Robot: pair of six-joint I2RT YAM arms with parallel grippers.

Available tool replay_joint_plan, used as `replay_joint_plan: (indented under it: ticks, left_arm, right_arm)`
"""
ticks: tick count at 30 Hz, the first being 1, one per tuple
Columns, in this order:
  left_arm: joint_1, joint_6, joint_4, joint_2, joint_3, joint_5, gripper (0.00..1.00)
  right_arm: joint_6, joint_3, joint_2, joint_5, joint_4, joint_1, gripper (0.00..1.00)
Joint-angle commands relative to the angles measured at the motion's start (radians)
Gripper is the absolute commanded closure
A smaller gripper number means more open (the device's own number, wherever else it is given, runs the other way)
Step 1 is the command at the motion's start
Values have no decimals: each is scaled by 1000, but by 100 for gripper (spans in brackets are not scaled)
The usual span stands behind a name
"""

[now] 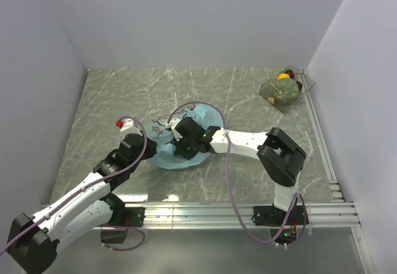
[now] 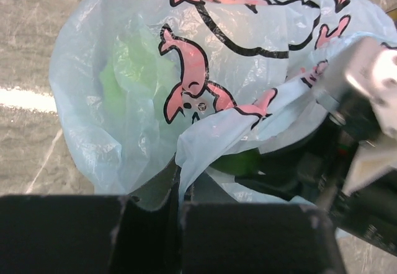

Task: Untie the knot of the plastic bag and take out the fruit

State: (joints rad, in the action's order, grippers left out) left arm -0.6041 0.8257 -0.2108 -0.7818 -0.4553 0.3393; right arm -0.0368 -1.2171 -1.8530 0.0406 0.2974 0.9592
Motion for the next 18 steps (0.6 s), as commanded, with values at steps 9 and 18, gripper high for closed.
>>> replay_joint_plan:
  ticks: [9,18]
  left_arm:
    - [20,-28,64,-22,-31,47,99]
    - [76,-2,60,10,-28,38,99]
  right_arm:
    - [3,60,167,59,-112,-30,100]
    - [3,209,339,122,-148,-80,100]
